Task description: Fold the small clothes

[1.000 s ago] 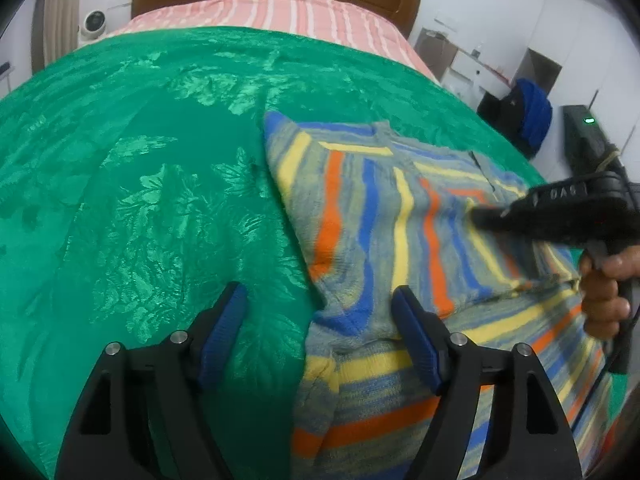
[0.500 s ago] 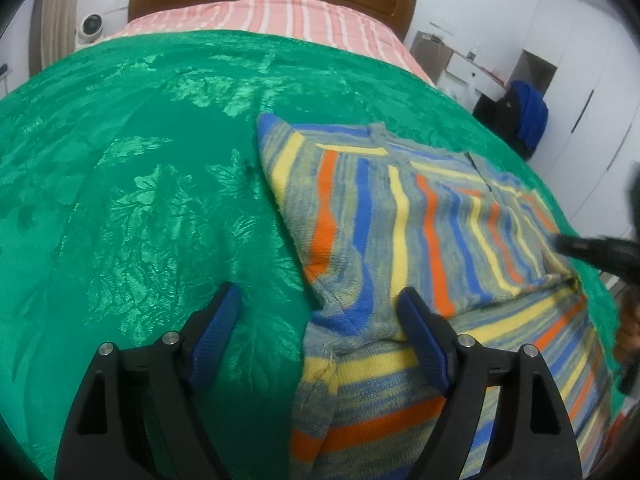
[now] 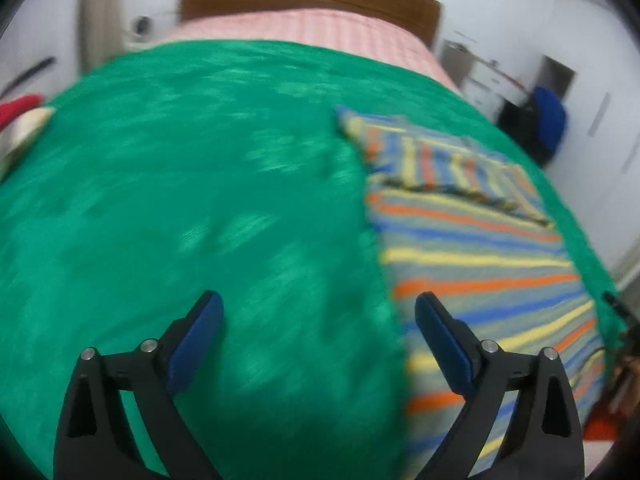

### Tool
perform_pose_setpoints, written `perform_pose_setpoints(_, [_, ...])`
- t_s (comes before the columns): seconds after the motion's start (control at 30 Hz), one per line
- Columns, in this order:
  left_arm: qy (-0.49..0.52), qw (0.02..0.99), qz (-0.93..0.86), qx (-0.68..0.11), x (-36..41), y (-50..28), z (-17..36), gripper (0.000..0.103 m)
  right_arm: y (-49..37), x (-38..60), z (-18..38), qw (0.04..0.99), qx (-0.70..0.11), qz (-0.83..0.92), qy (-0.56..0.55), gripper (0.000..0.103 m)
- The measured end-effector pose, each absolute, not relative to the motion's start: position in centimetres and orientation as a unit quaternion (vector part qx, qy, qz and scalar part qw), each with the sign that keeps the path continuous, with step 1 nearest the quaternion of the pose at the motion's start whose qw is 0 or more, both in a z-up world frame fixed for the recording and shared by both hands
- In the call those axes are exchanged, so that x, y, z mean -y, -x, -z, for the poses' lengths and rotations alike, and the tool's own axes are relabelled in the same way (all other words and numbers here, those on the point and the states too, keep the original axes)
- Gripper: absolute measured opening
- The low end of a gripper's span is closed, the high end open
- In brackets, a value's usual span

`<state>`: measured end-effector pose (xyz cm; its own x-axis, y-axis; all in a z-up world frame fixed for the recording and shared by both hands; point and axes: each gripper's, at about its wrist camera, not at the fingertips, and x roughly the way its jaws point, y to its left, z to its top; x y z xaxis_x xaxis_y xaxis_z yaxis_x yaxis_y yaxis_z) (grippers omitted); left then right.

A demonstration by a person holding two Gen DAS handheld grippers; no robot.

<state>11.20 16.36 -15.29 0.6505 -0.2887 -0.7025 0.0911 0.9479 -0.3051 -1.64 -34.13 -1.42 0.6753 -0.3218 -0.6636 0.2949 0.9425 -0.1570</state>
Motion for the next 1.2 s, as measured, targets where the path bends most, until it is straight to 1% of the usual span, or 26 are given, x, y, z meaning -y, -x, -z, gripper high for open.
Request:
perform_pose_setpoints(0.03, [0.128,0.901,0.086,-0.405,-17.1,-10.5,16.2,0.099,1.9,34.6,1.3,0.917,-0.358,0.174,0.018,0.099])
perform_pose_setpoints(0.07, [0.135,0.898,0.068,-0.413,-17.7,-10.2,17.3,0.099,1.9,34.8,1.2,0.922,-0.345,0.175,0.023,0.103])
perform_pose_setpoints(0.1, [0.143,0.895,0.057,-0.419,-18.2,-10.1,18.3,0.099,1.9,34.8,1.2,0.925,-0.338,0.174,0.027,0.103])
perform_pose_setpoints(0.17, [0.133,0.902,0.055,-0.408,-18.2,-9.7,19.1,0.100,1.2,35.0,1.8,0.920,-0.341,0.185,0.045,0.103])
perform_pose_setpoints(0.2, [0.115,0.905,0.054,-0.405,-17.8,-9.6,19.2,0.102,1.2,34.8,2.2,0.917,-0.348,0.189,0.049,0.103])
perform_pose_setpoints(0.23, [0.096,0.907,0.049,-0.407,-17.1,-9.7,19.2,0.102,0.6,35.0,3.4,0.910,-0.366,0.188,0.048,0.103])
perform_pose_setpoints(0.3, [0.073,0.909,0.040,-0.408,-16.4,-9.8,19.4,0.103,-0.3,35.0,4.8,0.905,-0.376,0.191,0.051,0.103])
perform_pose_setpoints(0.77, [0.067,0.915,0.037,-0.397,-16.0,-9.4,20.0,0.103,0.3,34.5,5.9,0.902,-0.375,0.197,0.079,0.103])
perform_pose_setpoints(0.87, [0.069,0.907,0.053,-0.411,-16.5,-9.5,19.3,0.102,0.1,34.6,5.8,0.901,-0.381,0.192,0.081,0.103])
perform_pose_setpoints(0.93, [0.075,0.902,0.051,-0.421,-17.5,-8.8,17.8,0.100,-0.2,34.9,5.0,0.895,-0.403,0.173,0.077,0.102])
perform_pose_setpoints(0.97, [0.085,0.906,0.055,-0.411,-18.2,-8.1,16.6,0.100,0.1,34.9,3.7,0.893,-0.408,0.169,0.089,0.102])
perform_pose_setpoints(1.03, [0.102,0.913,0.085,-0.386,-19.3,-5.5,14.0,0.101,1.9,34.0,0.5,0.908,-0.373,0.141,0.131,0.102])
perform_pose_setpoints(1.1, [0.089,0.905,0.128,-0.395,-18.9,-3.1,12.6,0.101,5.1,31.9,-3.3,0.916,-0.347,0.055,0.191,0.103])
perform_pose_setpoints(1.13, [0.078,0.900,0.143,-0.404,-18.3,-2.3,12.5,0.101,6.2,31.2,-4.2,0.914,-0.352,0.017,0.202,0.103])
perform_pose_setpoints(1.2, [0.058,0.887,0.168,-0.427,-16.6,-0.8,13.2,0.101,9.0,29.2,-5.2,0.883,-0.407,-0.113,0.204,0.103])
